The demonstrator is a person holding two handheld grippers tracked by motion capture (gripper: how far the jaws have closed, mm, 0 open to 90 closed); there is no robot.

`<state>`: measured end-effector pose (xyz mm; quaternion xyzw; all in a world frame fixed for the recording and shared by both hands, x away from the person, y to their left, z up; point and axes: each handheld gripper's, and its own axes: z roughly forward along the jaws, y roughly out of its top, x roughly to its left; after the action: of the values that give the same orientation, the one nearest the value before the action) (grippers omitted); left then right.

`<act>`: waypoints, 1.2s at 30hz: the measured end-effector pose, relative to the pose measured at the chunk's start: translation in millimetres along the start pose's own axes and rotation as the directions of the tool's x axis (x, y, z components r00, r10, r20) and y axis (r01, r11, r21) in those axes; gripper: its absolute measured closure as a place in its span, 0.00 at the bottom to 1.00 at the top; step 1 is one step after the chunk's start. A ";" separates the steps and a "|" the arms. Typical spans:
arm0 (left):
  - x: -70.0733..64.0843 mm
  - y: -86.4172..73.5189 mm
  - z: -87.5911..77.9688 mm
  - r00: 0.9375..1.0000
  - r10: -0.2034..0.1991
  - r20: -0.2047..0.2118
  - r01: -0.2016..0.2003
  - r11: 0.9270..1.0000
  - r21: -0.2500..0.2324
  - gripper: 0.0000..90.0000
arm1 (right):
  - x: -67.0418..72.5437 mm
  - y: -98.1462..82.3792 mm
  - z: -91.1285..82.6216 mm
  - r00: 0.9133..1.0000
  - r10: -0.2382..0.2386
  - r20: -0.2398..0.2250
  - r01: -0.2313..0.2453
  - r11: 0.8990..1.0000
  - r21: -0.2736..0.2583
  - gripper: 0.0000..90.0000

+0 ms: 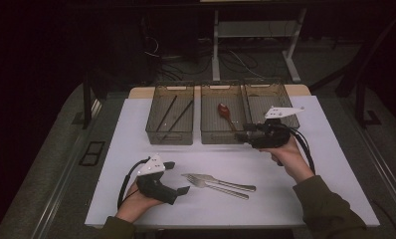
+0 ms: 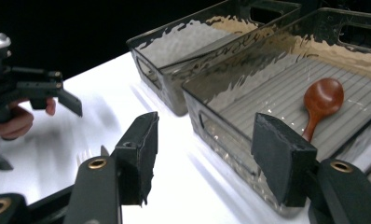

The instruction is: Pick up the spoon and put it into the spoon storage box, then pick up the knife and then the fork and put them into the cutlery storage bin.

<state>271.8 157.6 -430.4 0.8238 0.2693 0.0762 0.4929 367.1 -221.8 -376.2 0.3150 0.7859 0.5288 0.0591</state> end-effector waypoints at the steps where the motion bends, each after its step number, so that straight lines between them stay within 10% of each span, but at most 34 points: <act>1: -0.1 -0.1 -0.1 1.000 0.002 0.000 -0.002 1.000 0.000 0.01 | 0.3 -2.4 -2.3 1.000 0.004 -0.003 -0.004 1.000 0.001 0.45; 23: -0.4 0.5 -1.9 1.000 0.009 -0.003 -0.009 1.000 0.003 0.01 | 14.2 -46.9 -30.3 0.999 -0.032 -0.042 0.037 0.991 0.130 0.46; 36: -0.4 1.1 -1.5 1.000 0.013 -0.002 -0.013 1.000 0.005 0.01 | 29.4 -44.5 -18.4 0.995 -0.051 -0.088 0.074 0.957 0.281 0.48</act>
<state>271.3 158.2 -428.6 0.8267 0.2648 0.0796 0.4900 316.7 -230.9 -399.7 0.2738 0.8650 0.4206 -0.0014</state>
